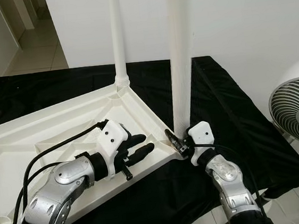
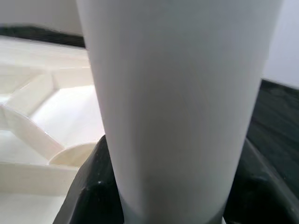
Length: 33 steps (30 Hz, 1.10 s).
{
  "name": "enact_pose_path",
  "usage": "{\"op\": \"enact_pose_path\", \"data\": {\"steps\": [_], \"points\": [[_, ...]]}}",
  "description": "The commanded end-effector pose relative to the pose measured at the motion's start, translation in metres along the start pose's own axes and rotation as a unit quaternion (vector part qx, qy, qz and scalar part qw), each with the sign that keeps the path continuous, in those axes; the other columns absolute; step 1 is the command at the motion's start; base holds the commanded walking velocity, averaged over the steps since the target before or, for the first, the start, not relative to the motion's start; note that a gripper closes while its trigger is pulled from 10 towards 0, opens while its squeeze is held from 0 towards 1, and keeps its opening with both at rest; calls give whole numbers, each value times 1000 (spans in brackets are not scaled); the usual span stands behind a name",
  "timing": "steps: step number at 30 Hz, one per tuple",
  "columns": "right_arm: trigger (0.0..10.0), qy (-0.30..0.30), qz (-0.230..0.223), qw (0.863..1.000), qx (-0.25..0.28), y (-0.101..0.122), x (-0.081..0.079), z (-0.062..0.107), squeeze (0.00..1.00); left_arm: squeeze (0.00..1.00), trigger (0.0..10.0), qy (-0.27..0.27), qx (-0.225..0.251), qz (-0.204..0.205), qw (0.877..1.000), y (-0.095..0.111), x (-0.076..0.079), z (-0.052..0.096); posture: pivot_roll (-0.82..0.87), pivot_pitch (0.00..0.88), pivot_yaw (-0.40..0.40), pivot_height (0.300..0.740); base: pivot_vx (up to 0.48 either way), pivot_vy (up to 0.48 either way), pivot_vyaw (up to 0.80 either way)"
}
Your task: Building children table
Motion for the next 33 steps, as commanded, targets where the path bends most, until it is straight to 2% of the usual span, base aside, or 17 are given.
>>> {"op": "enact_pose_path", "data": {"steps": [1, 9, 18, 27, 33], "points": [[10000, -58, -77, 988, -119, -54, 18, 24, 0, 0, 10000, 12, -3, -3, 1000, 2, -3, 0, 45, 85, 4, 740, 0, 0, 0], [10000, -72, -111, 982, -137, -58, 27, 25, 0, 0, 10000, 13, -1, -5, 1000, 3, -4, 0, 48, 81, 1, 740, 0, 0, 0], [10000, -77, -129, 975, -161, -68, 27, 25, 0, 0, 10000, 14, -1, -5, 1000, 4, -3, 0, 55, 72, -8, 740, 0, 0, 0], [10000, -98, -151, 969, -171, -73, 33, 27, 0, 0, 10000, 13, -2, -6, 1000, 4, -2, 0, 56, 68, -17, 740, 0, 0, 0], [10000, -113, -190, 961, -167, -77, 34, 28, 0, 0, 10000, 15, -1, -4, 1000, 3, -1, -1, 55, 60, -25, 740, 0, 0, 0]]}}
Point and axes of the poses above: a point about 5 cm out from each wrist's last joint towards the gripper, its own z axis pointing back from the gripper into the wrist, its own y axis along the axis of the wrist's last joint, x = y × z, the point moved 3 cm from there along -z, pointing out of the wrist towards the gripper, and after that the axes turned 15 degrees about -z, right-handed, at the moved point
